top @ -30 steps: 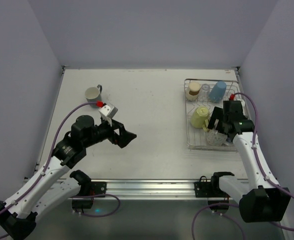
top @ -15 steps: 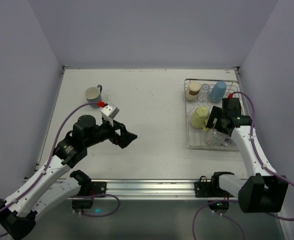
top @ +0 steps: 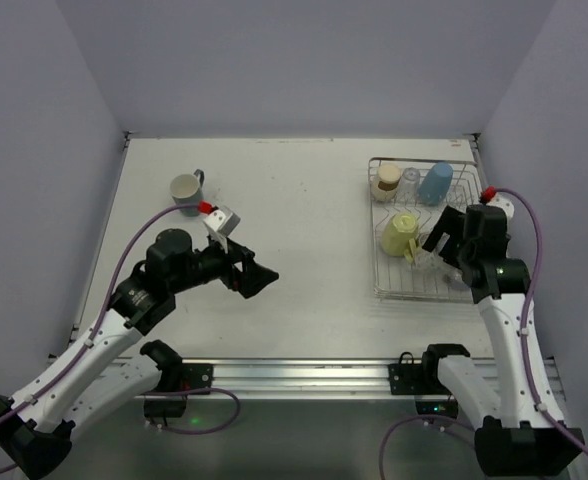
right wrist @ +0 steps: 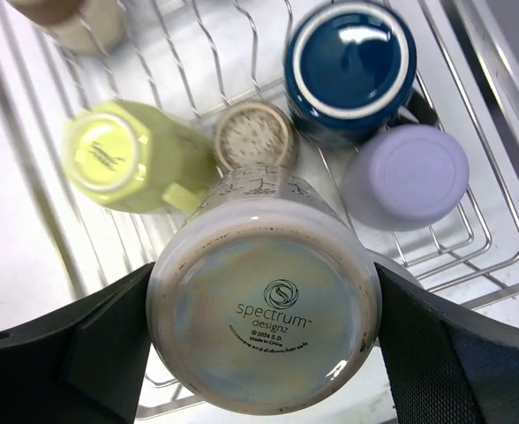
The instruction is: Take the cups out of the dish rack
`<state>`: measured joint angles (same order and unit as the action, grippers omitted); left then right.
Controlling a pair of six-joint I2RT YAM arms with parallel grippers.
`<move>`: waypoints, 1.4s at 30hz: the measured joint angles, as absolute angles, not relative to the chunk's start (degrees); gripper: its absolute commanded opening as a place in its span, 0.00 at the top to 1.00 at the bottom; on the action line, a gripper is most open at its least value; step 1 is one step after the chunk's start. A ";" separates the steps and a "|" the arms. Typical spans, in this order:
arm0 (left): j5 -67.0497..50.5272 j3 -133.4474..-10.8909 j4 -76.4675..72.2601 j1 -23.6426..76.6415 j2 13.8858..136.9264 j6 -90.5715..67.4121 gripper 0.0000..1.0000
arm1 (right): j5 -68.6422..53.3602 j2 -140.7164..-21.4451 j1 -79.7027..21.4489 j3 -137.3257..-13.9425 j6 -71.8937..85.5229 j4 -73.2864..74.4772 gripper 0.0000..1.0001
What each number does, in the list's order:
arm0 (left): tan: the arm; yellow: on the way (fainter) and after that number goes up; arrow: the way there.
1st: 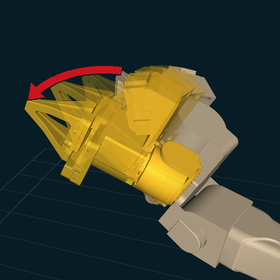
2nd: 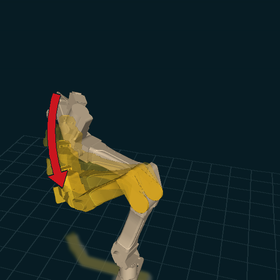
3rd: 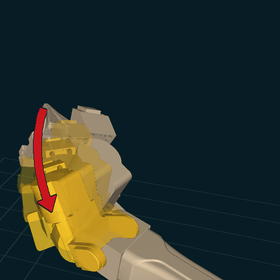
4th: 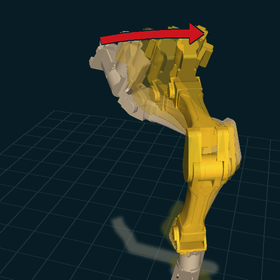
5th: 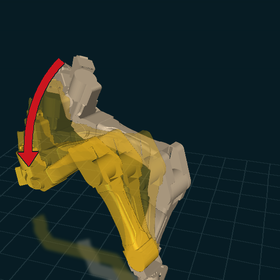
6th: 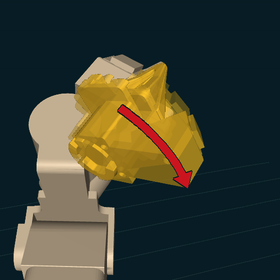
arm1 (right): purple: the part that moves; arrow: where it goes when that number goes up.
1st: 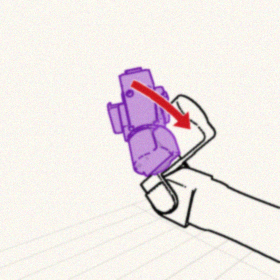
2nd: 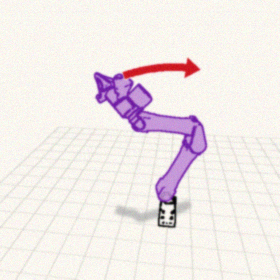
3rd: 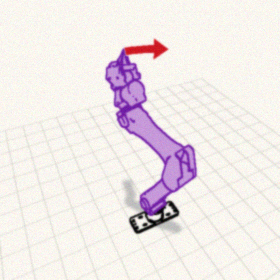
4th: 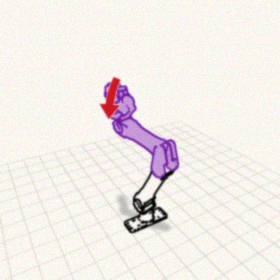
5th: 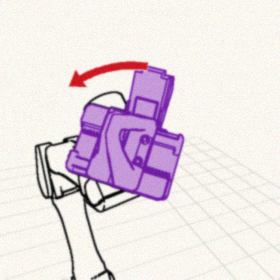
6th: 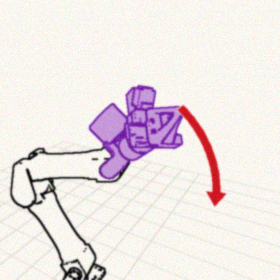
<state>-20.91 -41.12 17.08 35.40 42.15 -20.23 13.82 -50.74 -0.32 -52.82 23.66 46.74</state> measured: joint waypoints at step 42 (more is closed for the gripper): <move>-33.87 -32.97 -45.93 41.76 64.42 -56.97 1.00 | -31.11 -45.52 -26.00 -29.61 64.62 -21.15 0.23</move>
<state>-33.87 -32.97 -45.93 41.76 64.42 -56.97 -31.11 -45.52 -26.00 -29.61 64.62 -21.15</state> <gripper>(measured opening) 0.156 0.919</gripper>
